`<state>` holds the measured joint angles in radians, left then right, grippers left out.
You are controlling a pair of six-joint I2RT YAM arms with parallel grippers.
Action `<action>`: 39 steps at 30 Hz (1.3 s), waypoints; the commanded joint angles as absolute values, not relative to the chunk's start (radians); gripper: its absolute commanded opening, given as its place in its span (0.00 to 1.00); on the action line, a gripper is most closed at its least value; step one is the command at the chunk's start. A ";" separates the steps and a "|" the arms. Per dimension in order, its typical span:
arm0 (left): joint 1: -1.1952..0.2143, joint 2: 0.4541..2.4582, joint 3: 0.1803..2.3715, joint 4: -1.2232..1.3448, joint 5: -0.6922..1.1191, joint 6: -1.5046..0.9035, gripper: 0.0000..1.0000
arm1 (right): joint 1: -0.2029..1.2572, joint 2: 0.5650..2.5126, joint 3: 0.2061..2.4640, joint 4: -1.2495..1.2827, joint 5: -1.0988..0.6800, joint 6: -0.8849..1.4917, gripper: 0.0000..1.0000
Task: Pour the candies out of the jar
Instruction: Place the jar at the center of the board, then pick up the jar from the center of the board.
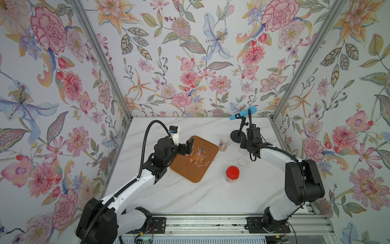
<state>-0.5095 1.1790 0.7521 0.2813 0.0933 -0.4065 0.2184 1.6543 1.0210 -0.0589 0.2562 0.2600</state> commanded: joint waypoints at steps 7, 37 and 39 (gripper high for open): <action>-0.495 1.178 0.751 0.243 0.112 -0.404 0.99 | 0.252 1.543 1.124 -0.278 0.275 0.271 1.00; -0.583 1.371 0.721 0.322 0.050 -0.458 0.99 | 0.703 1.249 0.886 -0.747 0.126 0.727 0.92; -0.588 1.376 0.727 0.319 0.049 -0.457 0.99 | 0.689 1.253 0.875 -0.712 0.113 0.728 0.91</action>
<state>-0.5777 1.3640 0.6914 0.3359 0.0891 -0.4702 0.7044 1.2655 0.8932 -0.7757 0.1284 0.6899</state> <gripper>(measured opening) 0.992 0.912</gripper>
